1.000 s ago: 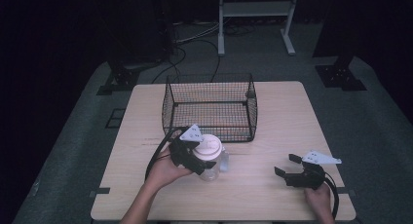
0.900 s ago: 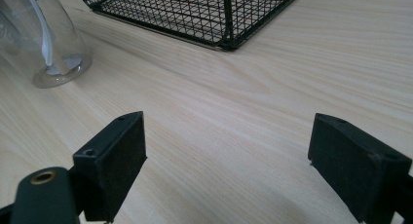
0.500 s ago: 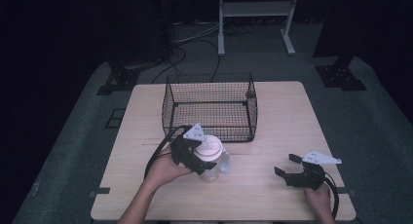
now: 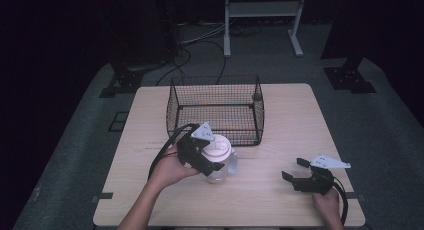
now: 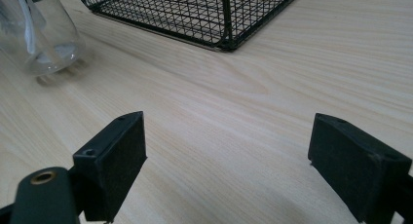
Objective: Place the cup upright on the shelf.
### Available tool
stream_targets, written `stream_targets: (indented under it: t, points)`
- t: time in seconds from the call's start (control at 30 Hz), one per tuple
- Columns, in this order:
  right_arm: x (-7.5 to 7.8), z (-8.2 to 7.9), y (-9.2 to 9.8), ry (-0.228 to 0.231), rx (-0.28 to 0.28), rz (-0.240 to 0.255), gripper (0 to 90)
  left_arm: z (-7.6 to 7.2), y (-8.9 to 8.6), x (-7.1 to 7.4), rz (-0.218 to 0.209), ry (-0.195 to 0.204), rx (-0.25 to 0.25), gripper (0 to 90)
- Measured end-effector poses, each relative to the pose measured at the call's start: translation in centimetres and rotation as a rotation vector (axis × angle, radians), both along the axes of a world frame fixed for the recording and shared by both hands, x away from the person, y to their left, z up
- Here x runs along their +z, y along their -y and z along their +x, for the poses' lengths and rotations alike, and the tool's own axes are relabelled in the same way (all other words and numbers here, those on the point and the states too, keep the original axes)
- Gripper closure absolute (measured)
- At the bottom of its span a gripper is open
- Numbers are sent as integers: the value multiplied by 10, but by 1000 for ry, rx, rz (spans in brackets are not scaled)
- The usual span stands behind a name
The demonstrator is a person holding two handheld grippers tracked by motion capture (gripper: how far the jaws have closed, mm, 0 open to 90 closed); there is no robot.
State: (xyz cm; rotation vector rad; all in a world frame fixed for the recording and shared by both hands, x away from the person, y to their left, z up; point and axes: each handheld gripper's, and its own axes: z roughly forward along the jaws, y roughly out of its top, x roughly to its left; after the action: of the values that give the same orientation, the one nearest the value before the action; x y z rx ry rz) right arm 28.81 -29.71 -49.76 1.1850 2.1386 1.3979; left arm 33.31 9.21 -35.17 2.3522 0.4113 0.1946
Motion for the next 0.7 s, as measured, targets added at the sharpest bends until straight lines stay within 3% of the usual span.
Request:
stream_targets:
  t: [0.3,0.37,0.43,0.7]
  points:
    - [0,0,0,0,-2,1,129,5,6,23,2,9,-17,52]
    - [0,0,0,2,-1,1,129,9,6,31,-34,-23,-32,51]
    - [0,0,0,0,-1,-1,129,9,6,36,-44,-34,-38,51]
    - [0,0,0,2,-5,0,129,11,9,58,-21,-9,-49,52]
